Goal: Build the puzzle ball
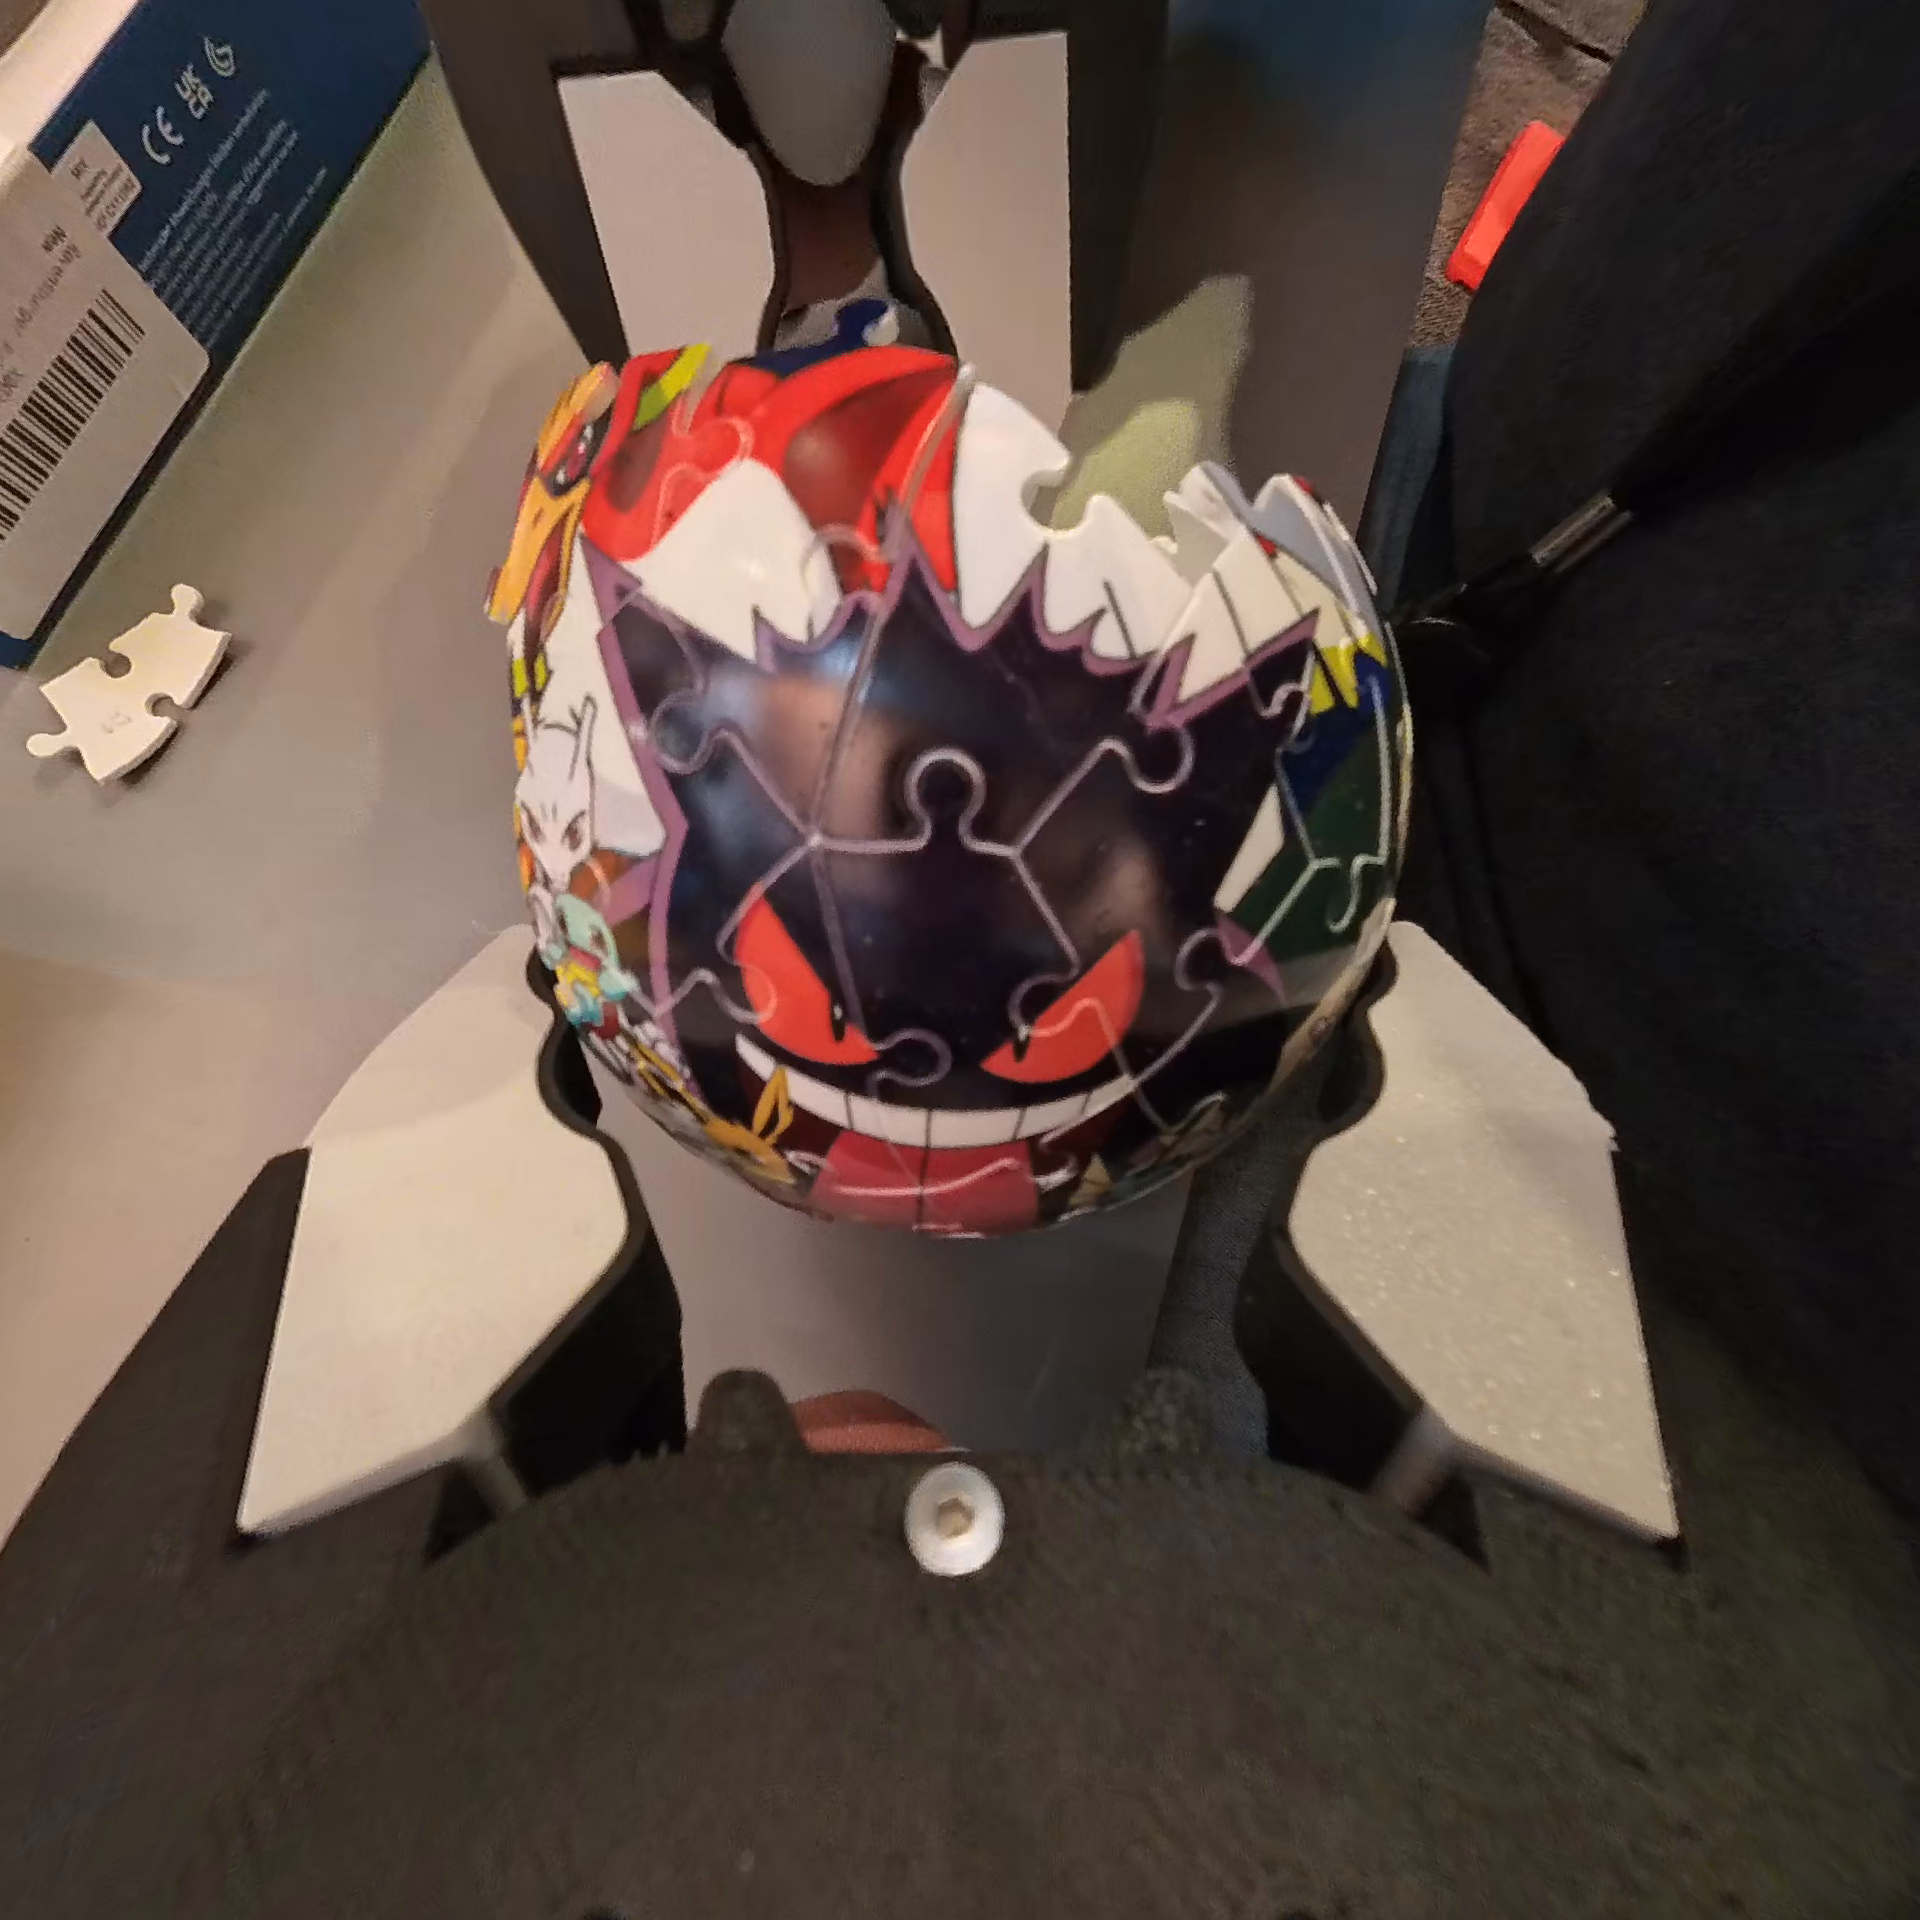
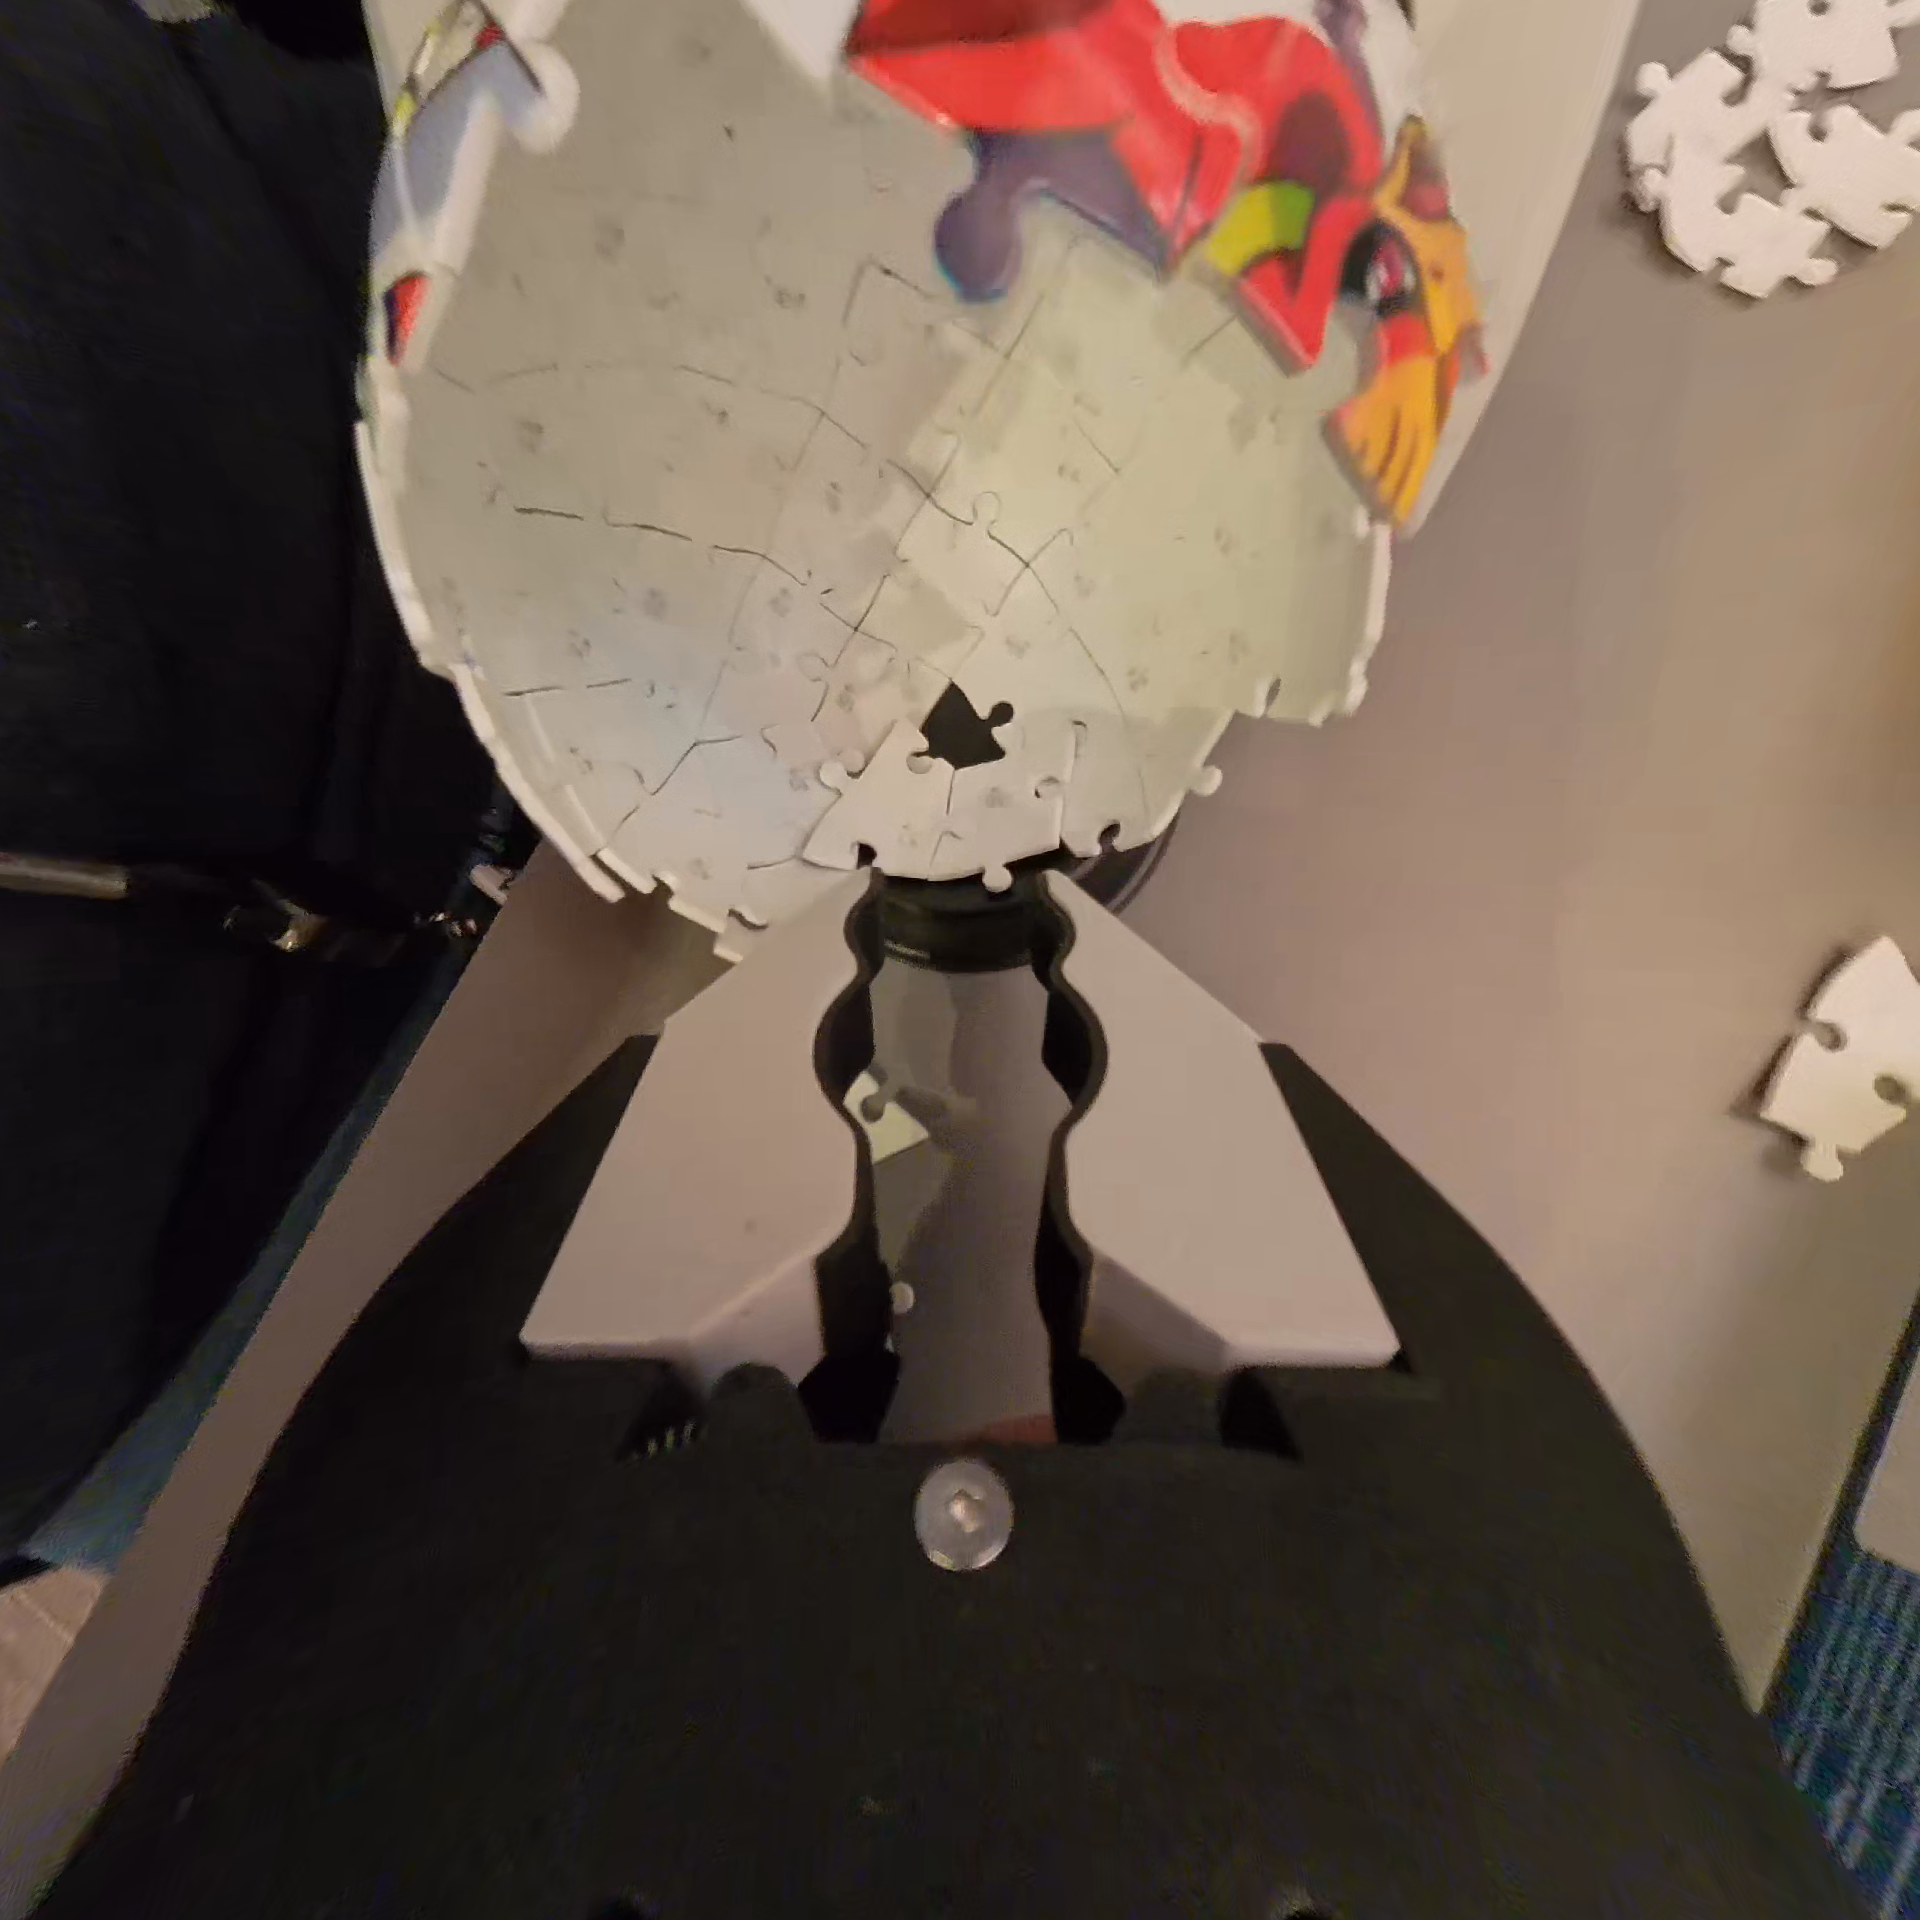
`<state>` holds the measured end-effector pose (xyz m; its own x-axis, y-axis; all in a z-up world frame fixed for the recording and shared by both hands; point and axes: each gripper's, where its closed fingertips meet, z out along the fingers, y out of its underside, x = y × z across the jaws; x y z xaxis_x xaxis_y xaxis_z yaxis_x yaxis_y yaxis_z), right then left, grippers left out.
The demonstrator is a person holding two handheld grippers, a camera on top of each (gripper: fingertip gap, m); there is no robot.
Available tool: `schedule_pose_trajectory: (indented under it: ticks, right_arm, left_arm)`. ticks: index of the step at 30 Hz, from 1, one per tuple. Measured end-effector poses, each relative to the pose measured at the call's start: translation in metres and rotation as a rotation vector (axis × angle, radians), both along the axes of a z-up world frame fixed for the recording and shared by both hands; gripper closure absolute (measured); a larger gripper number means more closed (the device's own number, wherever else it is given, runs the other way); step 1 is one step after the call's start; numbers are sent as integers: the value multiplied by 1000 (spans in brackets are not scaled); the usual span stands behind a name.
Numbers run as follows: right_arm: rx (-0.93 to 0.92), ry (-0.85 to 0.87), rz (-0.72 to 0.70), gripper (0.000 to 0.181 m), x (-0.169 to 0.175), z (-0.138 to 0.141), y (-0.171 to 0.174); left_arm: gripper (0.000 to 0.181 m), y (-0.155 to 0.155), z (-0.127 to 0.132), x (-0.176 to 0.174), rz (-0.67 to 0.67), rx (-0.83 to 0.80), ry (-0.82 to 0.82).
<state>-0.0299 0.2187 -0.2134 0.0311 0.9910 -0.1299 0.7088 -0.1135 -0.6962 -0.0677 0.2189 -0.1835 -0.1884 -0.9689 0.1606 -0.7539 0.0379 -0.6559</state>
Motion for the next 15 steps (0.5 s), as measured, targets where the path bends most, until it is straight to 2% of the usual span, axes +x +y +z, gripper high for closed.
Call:
schedule_pose_trajectory:
  ticks: [2,7,11,15]
  right_arm:
    - [9,-17,-68,145,0,-3,5]
    - [-21,-18,-283,143,0,-3,24]
    - [-43,-53,-309,126,-5,-14,20]
    - [-23,-93,-308,120,-6,-17,22]
  left_arm:
    - [45,0,0,0,-2,0,3]
    - [45,0,0,0,2,5,8]
    - [45,0,0,1,0,4,7]
    - [45,0,0,1,-1,3,4]
